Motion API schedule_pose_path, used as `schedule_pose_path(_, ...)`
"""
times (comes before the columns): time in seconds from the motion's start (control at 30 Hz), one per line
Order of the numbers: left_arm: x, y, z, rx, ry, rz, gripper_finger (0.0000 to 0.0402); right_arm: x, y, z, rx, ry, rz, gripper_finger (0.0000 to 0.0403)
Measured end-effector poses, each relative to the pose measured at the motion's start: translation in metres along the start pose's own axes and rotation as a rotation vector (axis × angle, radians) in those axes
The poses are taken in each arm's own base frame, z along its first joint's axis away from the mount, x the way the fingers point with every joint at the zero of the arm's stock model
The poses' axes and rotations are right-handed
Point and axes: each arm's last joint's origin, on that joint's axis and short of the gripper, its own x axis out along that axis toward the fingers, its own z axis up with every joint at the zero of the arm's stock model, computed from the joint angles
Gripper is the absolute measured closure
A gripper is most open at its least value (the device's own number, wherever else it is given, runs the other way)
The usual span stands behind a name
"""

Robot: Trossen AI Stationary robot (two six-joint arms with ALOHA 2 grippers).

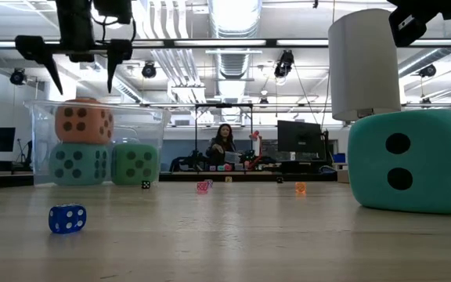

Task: Pick & Place Dice
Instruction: Put the blue large dice into the transparent bin

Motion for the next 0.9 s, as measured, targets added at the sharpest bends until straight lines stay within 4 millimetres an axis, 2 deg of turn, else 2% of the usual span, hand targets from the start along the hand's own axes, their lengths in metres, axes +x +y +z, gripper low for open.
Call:
schedule_pose_path(0.23, -0.018, 0.0, 0.001, -0.009, -0.001, -0.017, 0.0002, 0.0, 0.0, 0.0, 0.0, 0.0, 0.0, 0.0394)
schedule_pose_path(0.37, -0.02, -0.001, 0.001, 0.003, -0.001, -0.03, 0.0005, 0.0, 0.0, 0.0, 0.0, 0.0, 0.0, 0.0394)
schedule_pose_path(0.9, -0.023, -0.003, 0.001, 0.296, -0.036, -0.05, 0.0006, 0.0, 0.0, 0.0, 0.0, 0.0, 0.0, 0.0394)
